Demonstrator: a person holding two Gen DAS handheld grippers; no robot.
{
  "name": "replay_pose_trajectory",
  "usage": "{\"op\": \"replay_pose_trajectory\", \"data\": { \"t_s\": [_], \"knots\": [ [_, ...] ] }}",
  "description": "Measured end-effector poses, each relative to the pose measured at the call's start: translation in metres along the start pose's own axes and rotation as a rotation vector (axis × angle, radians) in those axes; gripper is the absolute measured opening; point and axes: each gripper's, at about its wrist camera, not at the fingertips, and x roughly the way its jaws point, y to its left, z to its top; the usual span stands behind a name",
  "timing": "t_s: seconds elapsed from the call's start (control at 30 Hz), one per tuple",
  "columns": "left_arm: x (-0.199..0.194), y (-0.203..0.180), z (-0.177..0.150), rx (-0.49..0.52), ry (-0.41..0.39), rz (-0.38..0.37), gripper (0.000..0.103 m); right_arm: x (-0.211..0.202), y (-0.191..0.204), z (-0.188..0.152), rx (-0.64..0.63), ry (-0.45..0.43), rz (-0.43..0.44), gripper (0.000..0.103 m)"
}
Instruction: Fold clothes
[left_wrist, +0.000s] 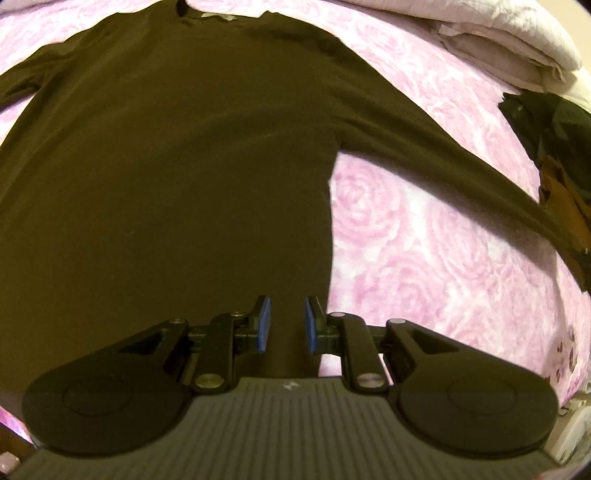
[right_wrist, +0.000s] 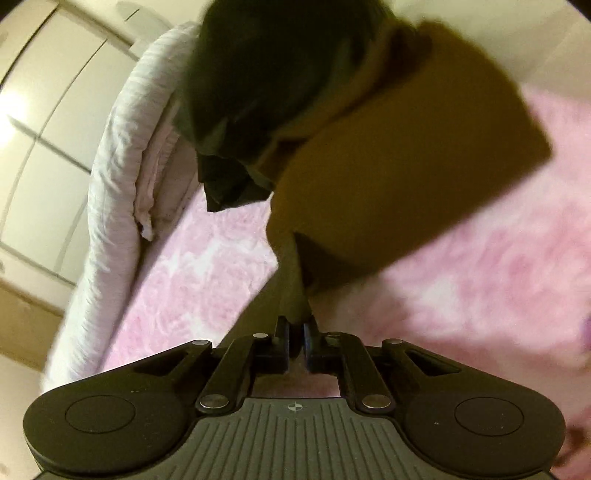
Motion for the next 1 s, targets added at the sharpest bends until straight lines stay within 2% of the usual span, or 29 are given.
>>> {"op": "replay_pose_trajectory", "data": {
  "t_s": [0.07,0.13,0.2,0.23,0.3,0.33,0.4,0.5,0.57,0.67,0.7,0.77,0.8,0.9,1.0],
  "knots": [
    [0.002,0.006,-0.002,-0.027,0.007,-0.006,0.015,0.009,-0.013,-0.009,0.042,0.049,-0.099,0.007],
    [0.001,0.012,-0.005,-0.039,0.016,-0.017,0.015,0.028,-0.036,-0.020,0.166,0.129,-0.182,0.009],
    [-0.001,0.018,-0.008,-0.043,0.020,-0.026,0.015,0.023,-0.039,-0.026,0.233,0.092,-0.175,0.013],
    [-0.004,0.022,-0.011,-0.041,0.023,-0.024,0.015,0.018,-0.031,-0.027,0.211,0.085,-0.210,0.017],
    [-0.010,0.034,-0.015,-0.047,0.022,-0.021,0.015,0.004,-0.009,-0.033,0.124,0.063,-0.298,0.043],
    [-0.014,0.041,-0.016,-0.052,0.016,-0.021,0.015,-0.004,0.003,-0.038,0.077,0.052,-0.322,0.047],
    [-0.020,0.058,-0.019,-0.069,0.006,-0.016,0.015,-0.015,0.037,-0.061,-0.021,0.066,-0.263,0.048],
    [-0.024,0.089,-0.020,-0.085,-0.003,-0.002,0.015,-0.016,0.100,-0.130,-0.171,0.224,-0.063,0.048],
    [-0.024,0.111,-0.020,-0.091,-0.011,-0.002,0.015,-0.010,0.141,-0.193,-0.291,0.353,0.047,0.047],
    [-0.023,0.153,-0.022,-0.090,-0.001,-0.018,0.015,-0.001,0.191,-0.285,-0.445,0.502,0.143,0.047],
    [-0.021,0.167,-0.023,-0.079,0.018,-0.018,0.015,0.005,0.201,-0.310,-0.468,0.549,0.119,0.047],
    [-0.018,0.200,-0.023,-0.051,0.053,-0.008,0.015,0.017,0.215,-0.353,-0.495,0.631,-0.019,0.047],
    [-0.022,0.220,-0.019,-0.038,0.044,-0.027,0.015,0.020,0.222,-0.371,-0.500,0.645,-0.081,0.047],
    [-0.034,0.279,-0.005,-0.001,0.016,-0.078,0.015,0.003,0.243,-0.388,-0.434,0.488,-0.186,0.047],
    [-0.055,0.359,0.019,-0.012,-0.034,-0.092,0.016,-0.011,0.280,-0.403,-0.349,0.324,-0.247,0.048]
  ]
}}
